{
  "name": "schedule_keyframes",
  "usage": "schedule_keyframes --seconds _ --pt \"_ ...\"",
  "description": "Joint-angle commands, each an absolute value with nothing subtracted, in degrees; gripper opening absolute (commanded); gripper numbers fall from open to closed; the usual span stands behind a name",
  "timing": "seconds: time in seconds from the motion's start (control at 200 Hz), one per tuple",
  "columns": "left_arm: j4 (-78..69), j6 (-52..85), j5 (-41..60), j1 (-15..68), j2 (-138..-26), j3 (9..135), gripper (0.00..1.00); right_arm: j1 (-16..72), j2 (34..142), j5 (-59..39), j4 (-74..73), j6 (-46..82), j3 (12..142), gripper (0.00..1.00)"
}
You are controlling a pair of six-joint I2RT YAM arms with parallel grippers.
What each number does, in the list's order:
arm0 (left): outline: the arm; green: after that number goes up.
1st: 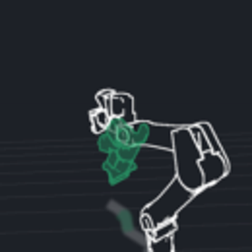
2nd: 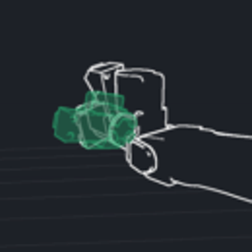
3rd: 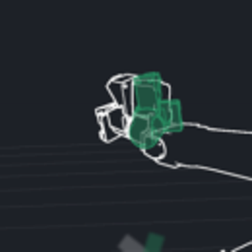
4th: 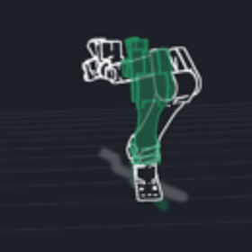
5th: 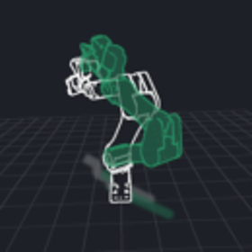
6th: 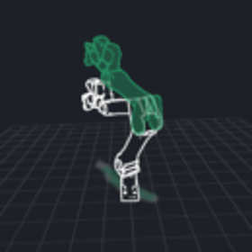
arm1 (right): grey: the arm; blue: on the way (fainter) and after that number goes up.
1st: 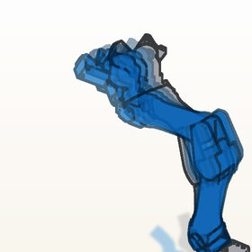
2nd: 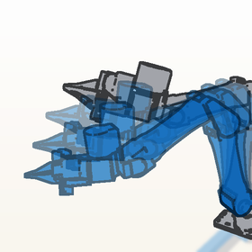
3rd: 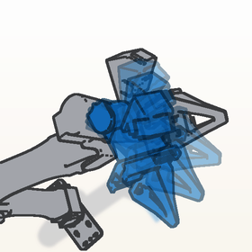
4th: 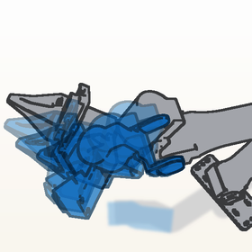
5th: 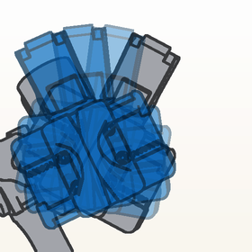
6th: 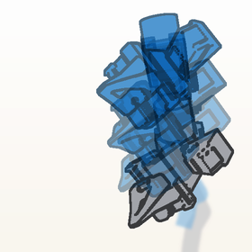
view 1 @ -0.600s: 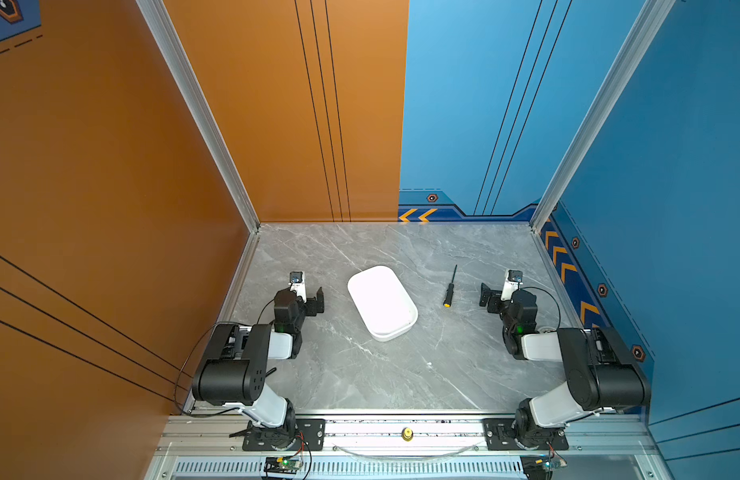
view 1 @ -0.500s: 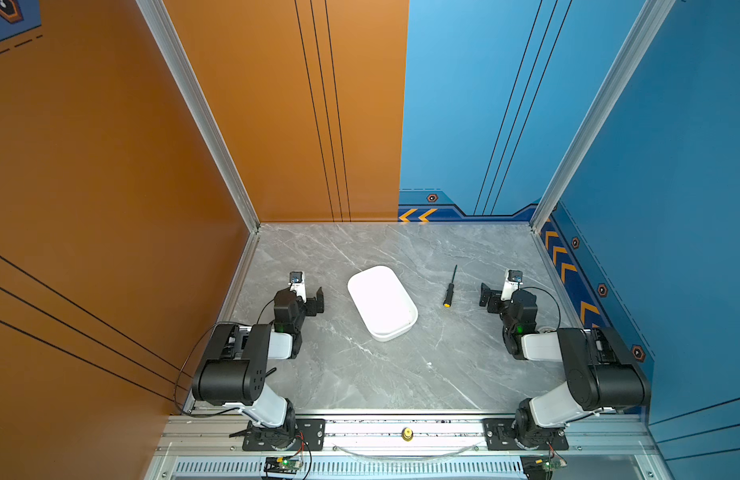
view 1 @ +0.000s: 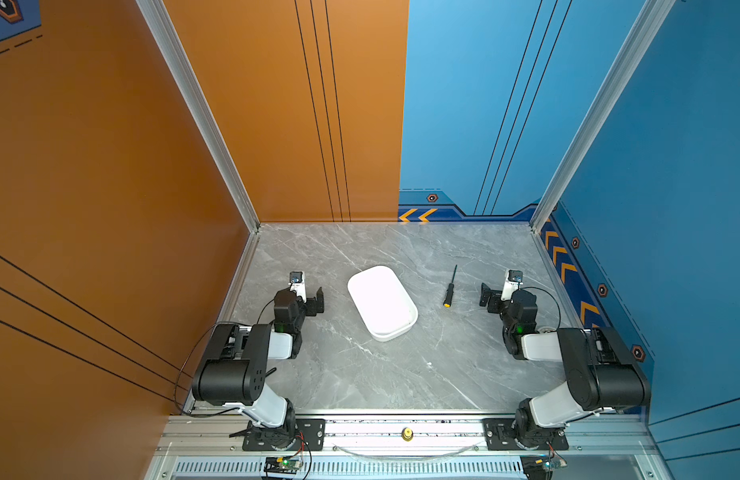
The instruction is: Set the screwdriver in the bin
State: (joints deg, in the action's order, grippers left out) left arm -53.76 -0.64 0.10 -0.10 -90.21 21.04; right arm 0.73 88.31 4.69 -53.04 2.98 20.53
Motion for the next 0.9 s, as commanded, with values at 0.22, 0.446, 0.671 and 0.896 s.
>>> schedule_keyframes --seconds 0.22,0.446,0.671,0.896 --pt "-53.42 -0.94 0.79 -0.53 -89.74 21.54 0.98 1.22 88.62 6.56 -52.55 3.88 21.18 1.00" --pt "-53.43 -0.96 0.79 -0.53 -89.65 21.61 0.98 1.36 88.59 7.17 -52.47 3.95 21.19 0.99" --pt "-49.13 -0.51 -0.15 -0.53 -86.48 22.63 0.98 2.02 84.41 11.41 -48.87 4.36 21.39 0.97" --pt "-36.59 -1.17 -0.83 0.36 -79.46 26.36 0.98 2.54 72.52 11.56 -21.69 7.23 31.13 0.94"
